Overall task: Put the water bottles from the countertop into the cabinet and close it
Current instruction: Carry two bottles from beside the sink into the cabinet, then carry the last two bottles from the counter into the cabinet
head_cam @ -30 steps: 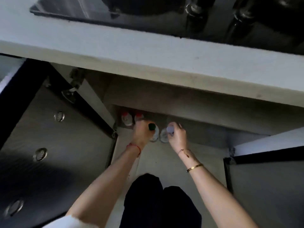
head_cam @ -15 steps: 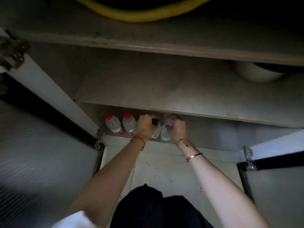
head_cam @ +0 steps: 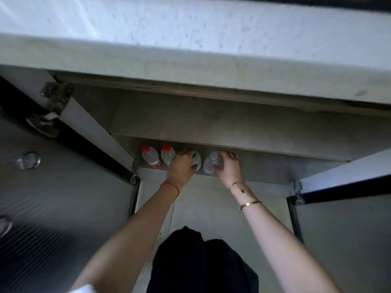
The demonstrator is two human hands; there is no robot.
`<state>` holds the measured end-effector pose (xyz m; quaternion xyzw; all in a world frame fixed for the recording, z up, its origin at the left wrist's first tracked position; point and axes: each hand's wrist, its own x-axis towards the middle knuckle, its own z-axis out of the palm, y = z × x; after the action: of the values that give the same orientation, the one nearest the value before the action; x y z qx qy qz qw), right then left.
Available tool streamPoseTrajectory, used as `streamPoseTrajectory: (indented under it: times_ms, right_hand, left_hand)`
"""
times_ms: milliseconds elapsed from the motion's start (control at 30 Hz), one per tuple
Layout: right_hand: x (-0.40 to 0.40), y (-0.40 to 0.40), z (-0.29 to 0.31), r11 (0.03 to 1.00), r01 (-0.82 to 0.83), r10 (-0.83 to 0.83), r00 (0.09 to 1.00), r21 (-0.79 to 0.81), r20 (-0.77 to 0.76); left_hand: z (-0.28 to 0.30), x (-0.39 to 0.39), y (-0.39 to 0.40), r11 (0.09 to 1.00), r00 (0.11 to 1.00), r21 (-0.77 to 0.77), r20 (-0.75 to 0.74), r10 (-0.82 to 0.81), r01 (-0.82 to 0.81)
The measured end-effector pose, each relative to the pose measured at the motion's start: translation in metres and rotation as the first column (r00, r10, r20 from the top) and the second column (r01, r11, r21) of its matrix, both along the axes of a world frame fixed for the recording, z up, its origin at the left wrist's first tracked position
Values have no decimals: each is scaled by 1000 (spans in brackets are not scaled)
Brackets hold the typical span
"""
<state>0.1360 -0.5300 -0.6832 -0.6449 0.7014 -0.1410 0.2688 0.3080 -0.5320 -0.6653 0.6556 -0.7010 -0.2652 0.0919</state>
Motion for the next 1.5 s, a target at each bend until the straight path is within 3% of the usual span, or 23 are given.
streamPoseTrajectory:
  times_ms: [200, 367, 533, 733, 1033, 1500]
  right_hand:
    - [-9, 57, 127, 996, -8, 11, 999, -83, 36]
    - [-11, 99, 250, 993, -50, 54, 998, -108, 35]
    - [-9, 141, 375, 987, -90, 97, 994, -133, 50]
    - [-13, 201, 482, 968, -140, 153, 987, -207, 48]
    - [27, 270, 566, 894, -310, 345, 937, -324, 56]
    - [142, 287, 619, 749, -512, 608, 783, -421, 130]
  left_hand:
    - [127, 15, 69, 989, 997, -137, -72, 39, -48]
    - [246, 34, 121, 978, 999, -206, 22, 38, -32]
    - [359, 50, 173, 951, 998, -303, 23, 67, -57]
    - [465, 71, 247, 910, 984, -384, 27, 177, -153]
    - [561, 105, 356, 809, 921, -479, 3, 390, -340]
    - [603, 171, 456, 616, 744, -533, -39, 667, -580]
